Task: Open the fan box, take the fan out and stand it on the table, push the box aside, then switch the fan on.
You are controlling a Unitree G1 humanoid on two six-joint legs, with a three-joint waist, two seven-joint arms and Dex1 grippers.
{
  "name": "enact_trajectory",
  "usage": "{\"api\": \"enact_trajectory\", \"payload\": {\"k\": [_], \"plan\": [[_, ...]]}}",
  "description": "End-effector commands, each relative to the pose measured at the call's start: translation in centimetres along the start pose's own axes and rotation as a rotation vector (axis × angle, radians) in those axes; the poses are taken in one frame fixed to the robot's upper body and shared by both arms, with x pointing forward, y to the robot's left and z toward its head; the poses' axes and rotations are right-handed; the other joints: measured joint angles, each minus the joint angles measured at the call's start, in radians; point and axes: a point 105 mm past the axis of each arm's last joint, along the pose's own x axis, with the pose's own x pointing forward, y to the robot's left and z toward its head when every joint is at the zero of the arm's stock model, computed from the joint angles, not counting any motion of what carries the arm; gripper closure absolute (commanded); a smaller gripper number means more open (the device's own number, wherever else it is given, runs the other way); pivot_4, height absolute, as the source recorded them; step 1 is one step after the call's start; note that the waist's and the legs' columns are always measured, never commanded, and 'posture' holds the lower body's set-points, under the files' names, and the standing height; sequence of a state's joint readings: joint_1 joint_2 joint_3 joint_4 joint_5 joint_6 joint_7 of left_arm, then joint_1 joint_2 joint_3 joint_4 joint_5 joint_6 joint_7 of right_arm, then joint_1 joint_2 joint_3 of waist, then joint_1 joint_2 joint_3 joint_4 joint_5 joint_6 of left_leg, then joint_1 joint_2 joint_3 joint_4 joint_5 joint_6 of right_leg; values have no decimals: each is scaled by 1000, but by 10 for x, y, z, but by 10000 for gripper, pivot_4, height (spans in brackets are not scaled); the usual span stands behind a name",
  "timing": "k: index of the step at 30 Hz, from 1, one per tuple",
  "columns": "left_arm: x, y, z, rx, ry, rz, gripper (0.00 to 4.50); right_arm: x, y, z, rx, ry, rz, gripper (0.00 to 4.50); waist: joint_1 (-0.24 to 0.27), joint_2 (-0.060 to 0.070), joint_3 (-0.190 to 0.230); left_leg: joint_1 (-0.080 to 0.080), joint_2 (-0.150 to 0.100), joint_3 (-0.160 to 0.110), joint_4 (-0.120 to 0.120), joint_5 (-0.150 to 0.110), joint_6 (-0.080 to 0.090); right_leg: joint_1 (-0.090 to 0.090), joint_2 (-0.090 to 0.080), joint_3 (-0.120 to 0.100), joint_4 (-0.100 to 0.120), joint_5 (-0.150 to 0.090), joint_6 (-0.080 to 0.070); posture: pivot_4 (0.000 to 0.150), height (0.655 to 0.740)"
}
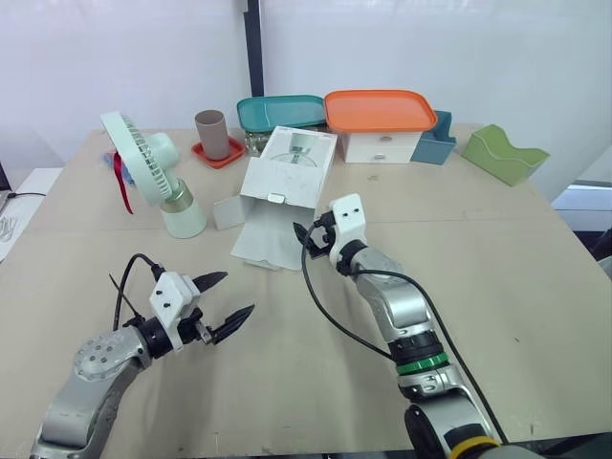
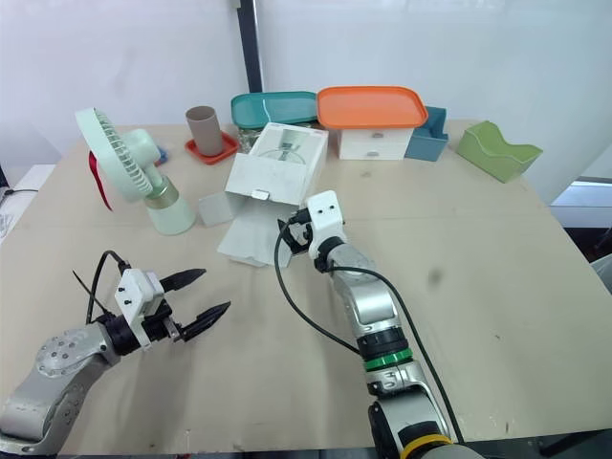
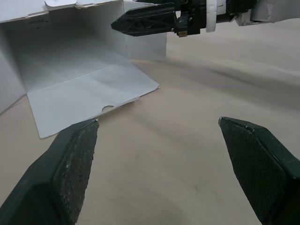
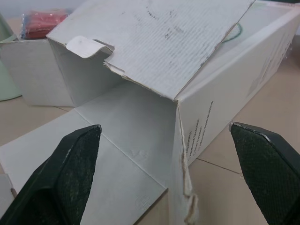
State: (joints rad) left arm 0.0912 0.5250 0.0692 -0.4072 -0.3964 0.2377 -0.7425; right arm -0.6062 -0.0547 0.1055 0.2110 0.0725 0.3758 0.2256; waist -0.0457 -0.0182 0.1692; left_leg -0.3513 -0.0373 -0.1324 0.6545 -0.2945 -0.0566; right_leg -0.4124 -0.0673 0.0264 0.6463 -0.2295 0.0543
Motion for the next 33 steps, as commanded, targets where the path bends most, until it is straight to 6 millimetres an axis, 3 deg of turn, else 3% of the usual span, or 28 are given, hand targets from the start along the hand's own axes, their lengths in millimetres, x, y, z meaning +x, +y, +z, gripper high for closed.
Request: {"api": "enact_trajectory", "payload": {"k": [1, 8, 11, 15, 19, 27, 33], "plan": [[4, -2, 12, 23, -42, -11, 1240, 9, 3, 14, 38, -27, -43, 0, 0, 0, 0, 0, 0, 0, 0, 0, 0, 0, 0, 0, 0, 0, 0, 1500, 7400], [7, -5, 11, 28, -42, -24, 1240, 20, -8, 12, 69, -8, -148, 0, -1, 0, 0, 0, 0, 1, -1, 0, 0, -1, 0, 1, 0, 0, 0, 1500, 7400], [8, -5, 10, 25, -42, -22, 0, 21, -13, 12, 71, -14, -166, 7441, -2, 0, 0, 0, 0, 1, -1, 0, 0, -1, 1, 1, 0, 0, 0, 1500, 7400], [8, -3, 8, 23, -42, -13, 0, 22, -20, 13, 57, -19, -188, 23947, -2, 0, 0, 0, 1, 2, -1, 0, 0, -2, 1, 2, 0, 0, 0, 1500, 7400], [10, -4, 7, 19, -46, -10, 0, 22, -19, 15, 61, -23, -180, 43859, -2, 0, 0, 0, 2, 3, -1, 0, 0, -2, 2, 3, 0, 1, -1, 1500, 7400], [13, -5, 6, 13, -55, -3, 0, 14, -26, 14, 54, -23, -185, 44614, -2, 1, 0, -1, 3, 4, -2, 0, 0, -3, 3, 3, 0, 1, -1, 1500, 7400], [14, -9, 4, 10, -51, -15, 0, -8, -41, 17, 34, -22, -193, 44614, -1, 1, 0, -2, 3, 4, -2, 0, 0, -4, 3, 3, 0, 1, -1, 1500, 7400]]}}
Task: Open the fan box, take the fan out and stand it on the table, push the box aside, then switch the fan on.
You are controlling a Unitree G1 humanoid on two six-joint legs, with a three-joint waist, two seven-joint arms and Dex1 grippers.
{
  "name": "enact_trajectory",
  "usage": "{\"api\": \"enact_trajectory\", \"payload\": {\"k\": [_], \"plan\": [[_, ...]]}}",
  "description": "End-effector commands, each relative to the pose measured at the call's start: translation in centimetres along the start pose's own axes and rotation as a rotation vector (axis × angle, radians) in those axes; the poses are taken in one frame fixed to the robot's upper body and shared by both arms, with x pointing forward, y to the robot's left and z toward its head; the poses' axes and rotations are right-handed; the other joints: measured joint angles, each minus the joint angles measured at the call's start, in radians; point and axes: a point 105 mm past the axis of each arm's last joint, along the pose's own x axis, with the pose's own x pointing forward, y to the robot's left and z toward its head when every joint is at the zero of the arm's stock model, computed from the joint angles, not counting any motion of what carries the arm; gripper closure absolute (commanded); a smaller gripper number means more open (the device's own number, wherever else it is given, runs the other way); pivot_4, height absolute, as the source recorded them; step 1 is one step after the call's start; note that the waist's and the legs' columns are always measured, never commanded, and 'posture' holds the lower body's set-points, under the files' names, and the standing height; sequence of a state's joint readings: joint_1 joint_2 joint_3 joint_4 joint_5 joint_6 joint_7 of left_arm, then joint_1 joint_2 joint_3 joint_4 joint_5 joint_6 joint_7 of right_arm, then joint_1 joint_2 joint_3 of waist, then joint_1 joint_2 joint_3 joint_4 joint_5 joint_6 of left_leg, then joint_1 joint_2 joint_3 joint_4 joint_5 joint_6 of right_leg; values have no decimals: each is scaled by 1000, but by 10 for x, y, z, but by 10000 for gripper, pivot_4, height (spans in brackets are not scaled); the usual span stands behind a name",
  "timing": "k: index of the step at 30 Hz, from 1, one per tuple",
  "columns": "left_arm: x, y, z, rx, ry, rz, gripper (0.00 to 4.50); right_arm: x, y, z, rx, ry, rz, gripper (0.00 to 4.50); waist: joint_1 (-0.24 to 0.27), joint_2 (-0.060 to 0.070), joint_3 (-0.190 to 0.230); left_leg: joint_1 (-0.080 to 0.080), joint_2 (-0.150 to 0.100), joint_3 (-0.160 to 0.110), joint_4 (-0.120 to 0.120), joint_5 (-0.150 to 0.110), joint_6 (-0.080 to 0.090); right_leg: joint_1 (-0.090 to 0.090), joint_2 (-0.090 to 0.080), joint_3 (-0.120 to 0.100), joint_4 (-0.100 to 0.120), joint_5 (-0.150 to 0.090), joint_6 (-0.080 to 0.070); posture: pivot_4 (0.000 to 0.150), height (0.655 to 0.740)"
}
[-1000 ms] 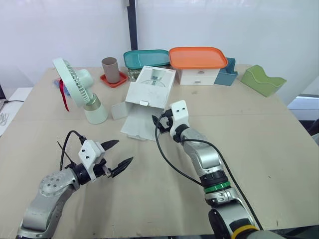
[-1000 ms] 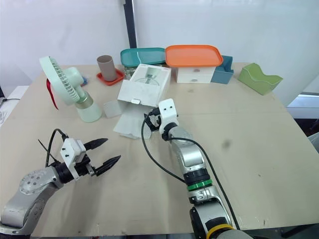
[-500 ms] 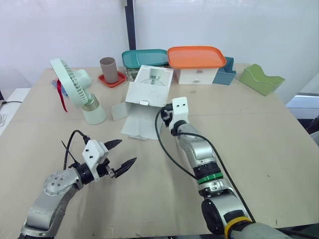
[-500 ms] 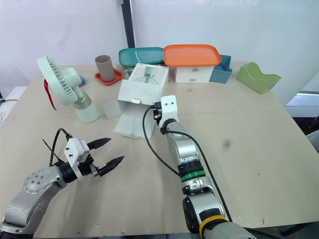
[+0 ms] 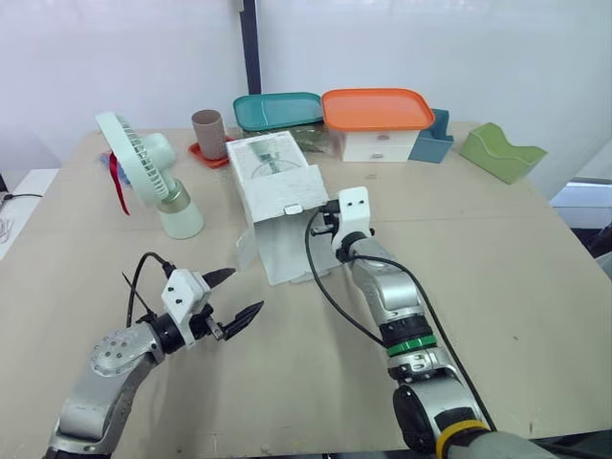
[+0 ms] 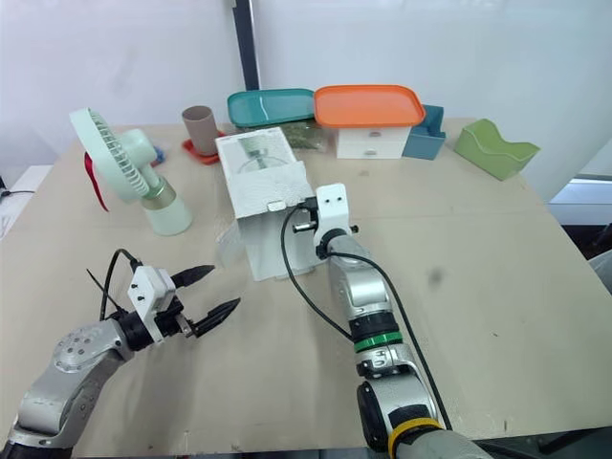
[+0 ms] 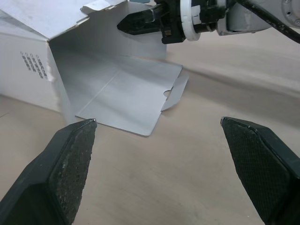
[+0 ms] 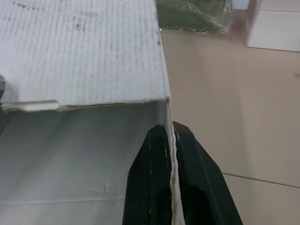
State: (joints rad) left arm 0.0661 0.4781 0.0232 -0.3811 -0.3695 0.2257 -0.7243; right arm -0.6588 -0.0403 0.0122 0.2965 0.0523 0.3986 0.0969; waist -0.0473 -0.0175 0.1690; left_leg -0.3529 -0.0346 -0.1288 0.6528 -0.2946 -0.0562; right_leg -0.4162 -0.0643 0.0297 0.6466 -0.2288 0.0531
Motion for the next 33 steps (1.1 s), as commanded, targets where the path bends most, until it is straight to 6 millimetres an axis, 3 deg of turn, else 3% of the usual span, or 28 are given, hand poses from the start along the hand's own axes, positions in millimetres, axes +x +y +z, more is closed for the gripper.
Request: {"api": "enact_trajectory", "payload": {"k": [1, 4, 12, 16, 21, 30, 33], "plan": [[2, -4, 7, 30, -30, -12, 0, -15, -11, 22, -12, -67, 6, 44614, 0, 0, 0, 0, 0, 0, 0, 0, 0, 0, 0, 0, 0, 0, 0, 1500, 7400], [2, -4, 6, 31, -29, -14, 0, -34, -27, 23, -24, -68, 2, 44614, 1, 0, 0, 0, 0, 0, 0, 0, 0, 0, 0, 0, 0, 0, 0, 1500, 7400], [3, -4, 6, 27, -31, -32, 0, -102, -99, 22, 25, -76, -200, 44614, 2, 1, 0, -1, 0, 0, 0, 0, 1, 0, 0, 0, 0, 0, 0, 1500, 7400], [5, -4, 6, 27, -35, -49, 0, -132, -138, 4, 101, -42, -376, 44614, 3, 2, -1, -1, 1, 1, 0, 0, 1, 0, 2, 1, 0, 0, 0, 1500, 7400], [5, -5, 8, 27, -37, -59, 0, -153, -174, -8, 158, -27, -540, 44614, 1, 4, -1, 0, 2, 3, 0, -1, 1, 0, 3, 4, 0, 0, 0, 1500, 7400], [4, -6, 7, 28, -33, -68, 0, -161, -190, -18, 215, -8, -611, 44614, 1, 6, -2, 2, 5, 8, 0, -2, 3, 0, 6, 8, 0, 0, 0, 1500, 7400], [4, -6, 8, 27, -36, -68, 0, -158, -186, -18, 190, -2, -577, 44614, 2, 6, -2, 2, 5, 9, 0, -2, 3, 0, 6, 9, 0, 0, 0, 1500, 7400]]}}
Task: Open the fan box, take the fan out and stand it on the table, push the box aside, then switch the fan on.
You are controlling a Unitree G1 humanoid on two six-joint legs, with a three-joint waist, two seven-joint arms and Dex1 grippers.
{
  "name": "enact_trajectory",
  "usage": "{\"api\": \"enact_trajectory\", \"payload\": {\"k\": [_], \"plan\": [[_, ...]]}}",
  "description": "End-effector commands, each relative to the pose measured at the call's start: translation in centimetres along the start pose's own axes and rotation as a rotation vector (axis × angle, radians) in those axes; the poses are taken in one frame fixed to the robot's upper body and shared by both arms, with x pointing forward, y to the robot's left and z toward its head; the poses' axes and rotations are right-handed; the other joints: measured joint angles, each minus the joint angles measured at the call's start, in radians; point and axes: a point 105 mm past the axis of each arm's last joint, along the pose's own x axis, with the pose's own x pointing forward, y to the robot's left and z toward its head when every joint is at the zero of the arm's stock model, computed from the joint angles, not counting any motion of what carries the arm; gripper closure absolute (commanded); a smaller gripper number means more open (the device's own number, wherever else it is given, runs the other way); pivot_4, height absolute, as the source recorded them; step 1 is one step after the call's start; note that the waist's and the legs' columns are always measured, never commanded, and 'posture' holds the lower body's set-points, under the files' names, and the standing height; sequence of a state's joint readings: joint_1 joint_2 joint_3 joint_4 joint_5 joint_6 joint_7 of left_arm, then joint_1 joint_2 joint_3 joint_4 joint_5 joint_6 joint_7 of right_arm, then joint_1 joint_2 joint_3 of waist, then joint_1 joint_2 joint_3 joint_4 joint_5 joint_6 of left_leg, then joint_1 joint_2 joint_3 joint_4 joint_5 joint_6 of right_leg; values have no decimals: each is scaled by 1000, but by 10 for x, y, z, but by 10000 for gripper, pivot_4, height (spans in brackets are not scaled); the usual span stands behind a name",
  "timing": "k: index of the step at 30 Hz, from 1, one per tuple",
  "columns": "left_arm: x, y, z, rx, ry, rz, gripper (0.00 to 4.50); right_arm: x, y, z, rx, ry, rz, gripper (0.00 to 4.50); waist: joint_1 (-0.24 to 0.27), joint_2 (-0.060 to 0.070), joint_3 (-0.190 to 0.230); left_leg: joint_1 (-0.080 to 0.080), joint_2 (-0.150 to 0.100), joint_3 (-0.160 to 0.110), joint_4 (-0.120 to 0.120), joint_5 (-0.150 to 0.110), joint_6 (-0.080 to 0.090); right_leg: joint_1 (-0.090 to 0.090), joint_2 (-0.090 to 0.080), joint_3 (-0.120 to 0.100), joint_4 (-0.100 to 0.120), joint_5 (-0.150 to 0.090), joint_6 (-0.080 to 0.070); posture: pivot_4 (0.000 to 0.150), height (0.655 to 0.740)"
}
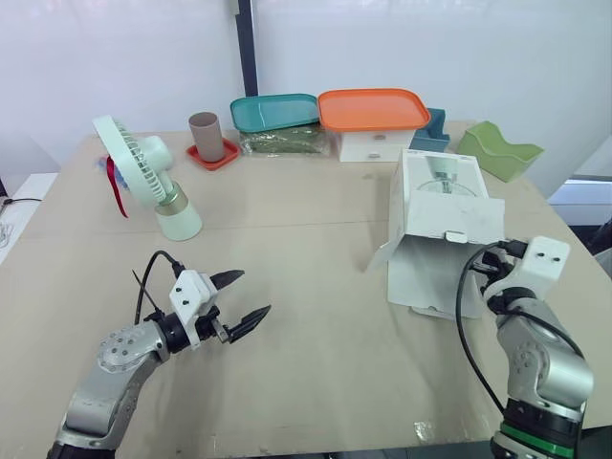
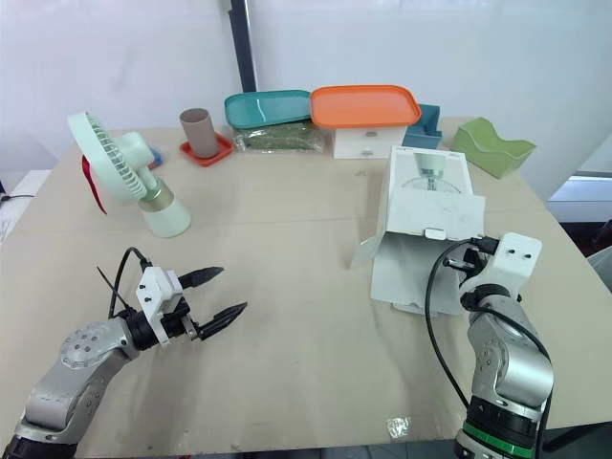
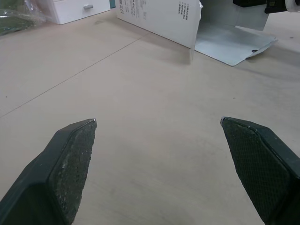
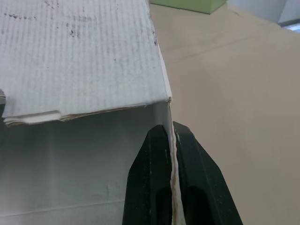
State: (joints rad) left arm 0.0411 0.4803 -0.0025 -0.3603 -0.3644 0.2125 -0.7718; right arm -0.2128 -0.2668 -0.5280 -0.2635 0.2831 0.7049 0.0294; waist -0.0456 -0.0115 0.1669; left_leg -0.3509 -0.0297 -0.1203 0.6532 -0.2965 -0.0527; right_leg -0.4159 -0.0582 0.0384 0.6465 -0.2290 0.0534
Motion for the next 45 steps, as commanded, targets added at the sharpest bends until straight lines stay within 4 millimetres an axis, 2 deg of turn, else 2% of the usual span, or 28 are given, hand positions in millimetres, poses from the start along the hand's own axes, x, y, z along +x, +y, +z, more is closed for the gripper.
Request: {"api": "enact_trajectory", "payload": {"k": [1, 4, 7, 8, 10, 11, 12, 13, 14, 16, 20, 23, 27, 30, 33, 37, 39, 41, 45], "plan": [[-1, 0, 8, 19, -31, -1, 0, -1, 2, 9, -18, -36, 26, 44614, 0, 0, 0, 0, 0, 0, 0, 0, 0, 0, 0, 0, 0, 0, 0, 1500, 7400], [-1, -2, 8, 17, -32, -5, 0, -1, 5, 7, -22, -35, 55, 44614, 0, 0, 0, 1, 1, 2, 0, 0, 1, 0, 1, 2, 0, 0, 0, 1500, 7400], [-1, -2, 8, 14, -34, -7, 0, -2, 7, 9, -83, -50, 106, 36520, 0, 0, 0, 1, 1, 2, 0, -1, 1, 0, 1, 2, 0, 0, 0, 1500, 7400], [-1, -3, 9, 8, -38, -19, 0, -4, 9, 10, -117, -57, 133, 30211, 0, 0, 0, 1, 1, 2, 0, -1, 1, 0, 1, 2, 0, 0, 0, 1500, 7400], [0, -7, 10, -8, -46, -43, 0, -7, 10, 9, -168, -68, 172, 25319, 0, 0, 0, 1, 2, 3, 0, -1, 1, 0, 1, 2, 0, 0, 0, 1500, 7400], [0, -8, 11, -16, -48, -57, 0, -8, 10, 9, -191, -72, 182, 18679, 0, 0, 0, 1, 2, 3, 0, -1, 1, 0, 1, 2, 0, 0, 0, 1500, 7400], [0, -12, 12, -31, -50, -85, 0, -8, 8, 8, -201, -74, 185, 16050, 0, 0, 0, 1, 2, 3, 0, -1, 1, 0, 1, 2, 0, 0, 0, 1500, 7400], [1, -16, 12, -38, -50, -112, 0, -9, 5, 8, -210, -76, 183, 10097, 0, 0, 0, 1, 2, 3, 0, -1, 1, 0, 1, 2, 0, 0, 0, 1500, 7400], [1, -19, 13, -43, -50, -129, 0, -9, 4, 7, -215, -78, 183, 6043, 0, 0, 0, 1, 2, 3, 0, -1, 1, 0, 2, 3, 0, 0, 0, 1500, 7400], [2, -25, 14, -56, -47, -175, 0, -9, 0, 6, -224, -78, 182, 555, 0, 0, 0, 2, 2, 4, 0, -1, 1, 0, 2, 3, 0, 0, 0, 1500, 7400], [3, -36, 16, -67, -37, -258, 0, -13, -4, 4, -246, -78, 206, 555, 0, 0, 0, 2, 3, 4, 0, -1, 2, 0, 3, 4, 0, 0, 0, 1500, 7400], [5, -42, 18, -59, -26, -316, 0, -21, -3, 4, -316, -97, 303, 555, 0, 0, 0, 2, 3, 5, 0, -1, 2, 0, 3, 5, 0, 0, 0, 1500, 7400], [8, -50, 19, -56, -15, -386, 0, -57, 5, 0, -463, -184, 691, 555, 2, 0, 1, 5, 3, 5, 0, -2, 4, 3, 4, 5, -1, -1, 1, 1500, 7400], [8, -52, 19, -54, -8, -409, 0, -76, -2, -7, -596, -172, 908, 555, 0, 0, 3, 13, 4, 8, 0, -6, 10, 13, 4, 6, -2, -5, 4, 1500, 7400], [8, -50, 20, -44, -2, -408, 0, -81, -14, -3, -648, -125, 1026, 555, -2, -1, 4, 15, 6, 14, 0, -8, 14, 16, 6, 12, -2, -7, 8, 1500, 7400], [8, -43, 20, -40, 2, -395, 0, -90, -17, 1, -632, -8, 1201, 555, -1, -1, 4, 16, 8, 16, 1, -8, 14, 16, 9, 15, -2, -7, 7, 1500, 7400], [8, -41, 20, -34, 4, -390, 0, -108, -7, -6, -658, 68, 1367, 555, 2, -1, 4, 16, 8, 15, 1, -8, 14, 16, 9, 15, -2, -7, 7, 1500, 7400], [8, -39, 20, -27, 1, -379, 0, -116, 12, -8, -628, 51, 1452, 555, 2, -2, 5, 15, 8, 15, 1, -9, 16, 16, 9, 15, -2, -7, 7, 1500, 7400], [10, -28, 20, -30, -31, -285, 0, -118, 71, -15, -586, -94, 1549, 555, -1, -4, 6, 15, 9, 16, 1, -9, 15, 16, 9, 16, -2, -7, 7, 1500, 7400]]}}
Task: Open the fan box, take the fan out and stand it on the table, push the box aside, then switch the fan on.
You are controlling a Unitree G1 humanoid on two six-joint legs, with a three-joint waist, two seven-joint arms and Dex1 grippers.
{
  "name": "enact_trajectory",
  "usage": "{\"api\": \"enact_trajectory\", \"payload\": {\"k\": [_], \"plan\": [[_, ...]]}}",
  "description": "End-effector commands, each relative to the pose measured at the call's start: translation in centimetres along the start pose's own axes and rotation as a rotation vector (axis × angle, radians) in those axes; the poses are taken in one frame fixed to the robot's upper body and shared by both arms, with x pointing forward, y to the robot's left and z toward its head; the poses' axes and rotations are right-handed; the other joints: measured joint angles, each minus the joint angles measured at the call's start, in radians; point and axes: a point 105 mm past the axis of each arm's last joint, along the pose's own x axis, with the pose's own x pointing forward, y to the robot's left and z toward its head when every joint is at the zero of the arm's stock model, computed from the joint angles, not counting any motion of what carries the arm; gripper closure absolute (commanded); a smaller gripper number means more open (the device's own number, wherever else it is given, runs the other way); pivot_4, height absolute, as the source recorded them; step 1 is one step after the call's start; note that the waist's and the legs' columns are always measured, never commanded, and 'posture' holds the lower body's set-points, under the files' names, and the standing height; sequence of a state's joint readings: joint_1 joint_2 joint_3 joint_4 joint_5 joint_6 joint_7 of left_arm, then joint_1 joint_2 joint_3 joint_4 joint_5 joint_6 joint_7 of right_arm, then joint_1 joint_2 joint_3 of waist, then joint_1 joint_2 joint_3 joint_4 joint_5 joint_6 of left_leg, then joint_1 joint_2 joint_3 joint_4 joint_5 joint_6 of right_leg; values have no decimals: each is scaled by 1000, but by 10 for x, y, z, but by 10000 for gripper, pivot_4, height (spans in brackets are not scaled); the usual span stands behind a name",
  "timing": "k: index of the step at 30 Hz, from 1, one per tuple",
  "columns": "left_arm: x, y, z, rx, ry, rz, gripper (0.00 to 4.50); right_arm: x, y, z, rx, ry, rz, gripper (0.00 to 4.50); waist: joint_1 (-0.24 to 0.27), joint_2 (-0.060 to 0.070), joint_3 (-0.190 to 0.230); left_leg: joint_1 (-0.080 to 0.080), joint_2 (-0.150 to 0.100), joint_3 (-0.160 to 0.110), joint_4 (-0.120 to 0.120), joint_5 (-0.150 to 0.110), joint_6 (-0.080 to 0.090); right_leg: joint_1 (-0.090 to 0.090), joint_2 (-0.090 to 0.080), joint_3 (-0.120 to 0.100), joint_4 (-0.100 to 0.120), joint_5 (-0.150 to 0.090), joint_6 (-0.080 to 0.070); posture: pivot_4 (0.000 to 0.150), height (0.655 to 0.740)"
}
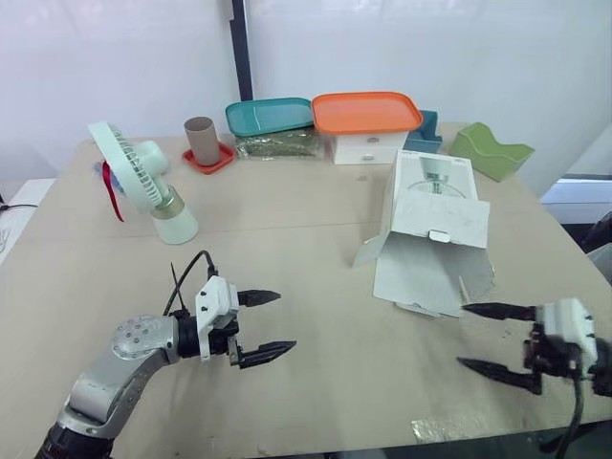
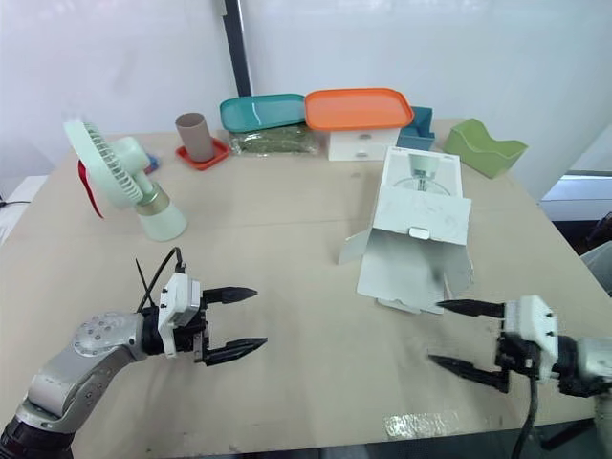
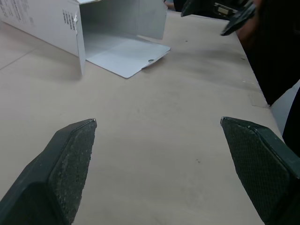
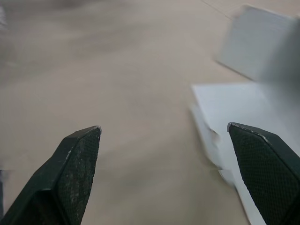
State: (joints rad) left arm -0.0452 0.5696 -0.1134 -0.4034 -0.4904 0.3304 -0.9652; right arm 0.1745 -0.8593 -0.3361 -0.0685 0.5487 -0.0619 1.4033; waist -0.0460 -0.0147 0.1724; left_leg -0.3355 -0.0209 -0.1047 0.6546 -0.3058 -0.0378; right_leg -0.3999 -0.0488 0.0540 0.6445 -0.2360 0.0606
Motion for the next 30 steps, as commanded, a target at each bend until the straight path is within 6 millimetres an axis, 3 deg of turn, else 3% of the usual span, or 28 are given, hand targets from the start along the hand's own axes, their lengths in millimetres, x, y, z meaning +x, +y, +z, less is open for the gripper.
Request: {"api": "enact_trajectory", "payload": {"k": [1, 6, 10, 15, 24, 30], "plan": [[-7, 11, 8, 34, -49, 103, 0, 53, 6, 27, -106, -136, 74, 555, 0, -1, 0, 0, 0, 0, 0, 0, 0, 0, 0, 0, 0, 0, 0, 1500, 7400], [-25, 28, 12, 30, -96, 322, 0, 104, -1, 50, -89, -261, 60, 555, 7, 0, 0, 1, 1, -2, 1, 1, -5, -5, 0, -1, 0, 5, -6, 1500, 7400], [-36, 33, 16, 22, -138, 463, 0, 119, -5, 56, -66, -305, 61, 555, 15, -1, 0, -2, 0, -3, 1, 0, -11, -7, -1, -2, 0, 5, -6, 1500, 7400], [-59, 41, 17, 35, -224, 774, 0, 142, -11, 71, -45, -376, 127, 555, 20, -2, 0, -1, 0, -3, 1, -1, -13, -7, -2, -2, -1, 5, -6, 1500, 7400], [-91, 52, 31, 87, -347, 1217, 0, 155, -18, 81, -90, -396, 178, 555, 24, -3, 0, -2, -1, -4, 2, -1, -13, -6, -1, -3, -2, 5, -6, 1500, 7400], [-98, 58, 50, 118, -411, 1403, 0, 155, -24, 85, -78, -426, 156, 555, 24, -3, 0, -2, -1, -4, 2, -1, -13, -6, -1, -4, -2, 5, -6, 1500, 7400]]}}
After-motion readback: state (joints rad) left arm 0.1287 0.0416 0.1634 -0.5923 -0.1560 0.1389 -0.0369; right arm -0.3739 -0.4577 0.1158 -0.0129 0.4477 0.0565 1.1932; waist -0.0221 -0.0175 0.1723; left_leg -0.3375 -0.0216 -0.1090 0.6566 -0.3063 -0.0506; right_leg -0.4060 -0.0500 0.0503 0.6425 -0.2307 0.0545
